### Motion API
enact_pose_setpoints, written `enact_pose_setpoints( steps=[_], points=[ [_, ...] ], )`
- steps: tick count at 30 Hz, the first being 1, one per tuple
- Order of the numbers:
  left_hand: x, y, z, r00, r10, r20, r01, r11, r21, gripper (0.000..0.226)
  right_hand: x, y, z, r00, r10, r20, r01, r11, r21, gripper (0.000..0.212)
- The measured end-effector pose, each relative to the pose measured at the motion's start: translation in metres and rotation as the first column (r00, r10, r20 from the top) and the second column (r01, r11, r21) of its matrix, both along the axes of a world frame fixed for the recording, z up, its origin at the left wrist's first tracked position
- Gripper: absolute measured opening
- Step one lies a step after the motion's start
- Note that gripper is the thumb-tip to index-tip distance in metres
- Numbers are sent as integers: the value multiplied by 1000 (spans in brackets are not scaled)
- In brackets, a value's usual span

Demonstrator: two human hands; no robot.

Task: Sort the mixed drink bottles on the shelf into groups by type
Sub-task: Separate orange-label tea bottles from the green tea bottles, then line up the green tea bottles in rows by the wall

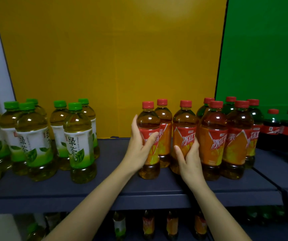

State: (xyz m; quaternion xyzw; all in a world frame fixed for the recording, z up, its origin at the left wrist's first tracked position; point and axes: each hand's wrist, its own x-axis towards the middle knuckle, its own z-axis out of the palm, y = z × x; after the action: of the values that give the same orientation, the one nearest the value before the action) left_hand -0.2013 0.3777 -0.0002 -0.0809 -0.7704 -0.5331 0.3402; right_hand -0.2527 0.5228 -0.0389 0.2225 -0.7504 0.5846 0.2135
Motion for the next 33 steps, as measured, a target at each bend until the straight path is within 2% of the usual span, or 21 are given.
enact_pose_setpoints(
  steps=[5,11,14,16,18,21,24,27,30,33],
  points=[
    [-29,15,0,1000,-7,4,7,1000,8,84,-5,-3,-6,995,30,90,-36,997,71,66],
    [-46,19,2,999,-5,49,4,1000,15,85,6,5,-9,990,47,133,-67,986,151,73],
    [-34,16,4,995,18,103,-14,999,-44,83,25,8,-8,995,34,91,-53,974,219,77],
    [-12,10,5,990,134,46,-126,983,-136,63,43,5,-6,1000,4,-1,-3,979,206,72],
    [15,-1,1,973,218,-78,-230,954,-193,35,60,-4,-3,989,-5,-148,26,990,139,59],
    [57,-25,-9,927,276,-256,-326,928,-179,14,72,-28,4,964,105,-245,-73,988,139,45],
    [94,-56,-18,851,390,-351,-454,883,-121,15,78,-65,12,939,300,-169,-262,942,211,39],
    [119,-92,-28,789,505,-349,-533,846,17,14,84,-110,18,890,452,-64,-426,872,242,47],
    [127,-122,-36,792,566,-227,-558,823,105,16,88,-154,17,842,531,98,-539,813,223,63],
    [126,-144,-45,848,521,-95,-515,853,81,29,85,-183,11,862,493,119,-506,824,253,63]
  ],
)
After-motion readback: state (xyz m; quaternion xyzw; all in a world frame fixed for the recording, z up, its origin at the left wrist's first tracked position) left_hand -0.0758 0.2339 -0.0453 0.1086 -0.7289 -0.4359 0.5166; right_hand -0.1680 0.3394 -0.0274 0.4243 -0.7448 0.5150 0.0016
